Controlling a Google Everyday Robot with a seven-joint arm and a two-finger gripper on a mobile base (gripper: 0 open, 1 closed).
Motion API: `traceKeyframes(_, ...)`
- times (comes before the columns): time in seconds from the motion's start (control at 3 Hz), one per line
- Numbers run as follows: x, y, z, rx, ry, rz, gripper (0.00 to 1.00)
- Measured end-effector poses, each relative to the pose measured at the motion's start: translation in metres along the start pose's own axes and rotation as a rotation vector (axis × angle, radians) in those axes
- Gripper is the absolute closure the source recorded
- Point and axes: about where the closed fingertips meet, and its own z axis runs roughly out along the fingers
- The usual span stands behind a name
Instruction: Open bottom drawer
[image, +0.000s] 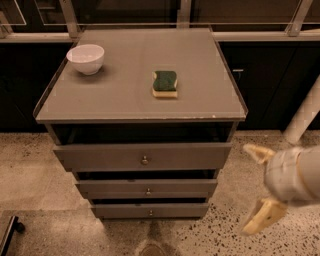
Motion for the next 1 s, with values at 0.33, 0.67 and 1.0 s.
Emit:
traceKeyframes(0.33,0.024,0.05,0.097,-0.088,-0.183,0.071,0.0)
traceKeyframes(0.67,0.038,0.055,0.136,-0.083,-0.236,0.081,0.0)
traceKeyframes(1.0,0.038,0.054,0.135,-0.082,-0.234,0.082,0.0)
